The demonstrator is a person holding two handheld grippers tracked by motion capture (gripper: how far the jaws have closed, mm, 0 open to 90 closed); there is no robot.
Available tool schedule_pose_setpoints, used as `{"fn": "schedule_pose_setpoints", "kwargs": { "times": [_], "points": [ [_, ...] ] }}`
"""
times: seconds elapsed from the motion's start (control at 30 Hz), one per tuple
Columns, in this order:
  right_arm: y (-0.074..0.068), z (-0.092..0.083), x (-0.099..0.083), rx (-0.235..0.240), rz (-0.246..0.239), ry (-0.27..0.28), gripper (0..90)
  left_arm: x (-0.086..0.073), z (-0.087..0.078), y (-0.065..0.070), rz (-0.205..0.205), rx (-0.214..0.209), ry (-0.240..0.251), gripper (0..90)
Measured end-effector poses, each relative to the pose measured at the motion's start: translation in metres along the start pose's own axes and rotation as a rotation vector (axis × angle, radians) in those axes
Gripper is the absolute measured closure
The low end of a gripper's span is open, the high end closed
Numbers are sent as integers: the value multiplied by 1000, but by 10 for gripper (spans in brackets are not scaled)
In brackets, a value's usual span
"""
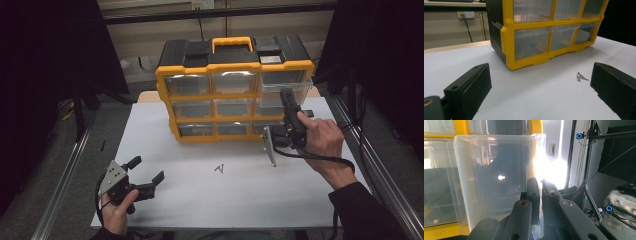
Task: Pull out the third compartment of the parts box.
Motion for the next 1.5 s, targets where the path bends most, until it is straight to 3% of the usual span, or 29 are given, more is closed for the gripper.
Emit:
{"fn": "schedule_pose_setpoints", "kwargs": {
  "times": [0.2,0.27,0.37,0.53,0.83,1.1,1.13,1.5],
  "points": [
    [1,-2,1,0,-3,-2,857,1,0,1,7,-9,4,32],
    [1,-3,1,-1,-4,2,858,1,0,1,-13,-1,9,32],
    [3,-6,1,2,-5,6,858,0,-1,-1,11,1,-5,32],
    [3,-10,0,3,-2,1,858,1,0,1,-7,0,9,32],
    [4,-14,1,1,-3,8,857,0,-1,0,6,0,-1,32],
    [6,-20,1,0,-6,12,857,1,0,1,-14,2,10,32],
    [6,-20,1,-1,-2,9,857,0,-1,0,0,2,-1,32],
    [8,-29,3,1,0,9,856,0,-1,0,1,3,-1,32]
  ]
}}
Point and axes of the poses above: each handheld gripper's, and its own axes: z roughly forward along the jaws, x roughly out of its top, y roughly to its right, the point moved 7 cm from there along z, roughly forward along the jaws, and after that the axes turned 2 degrees about y, right-handed, at the moved point
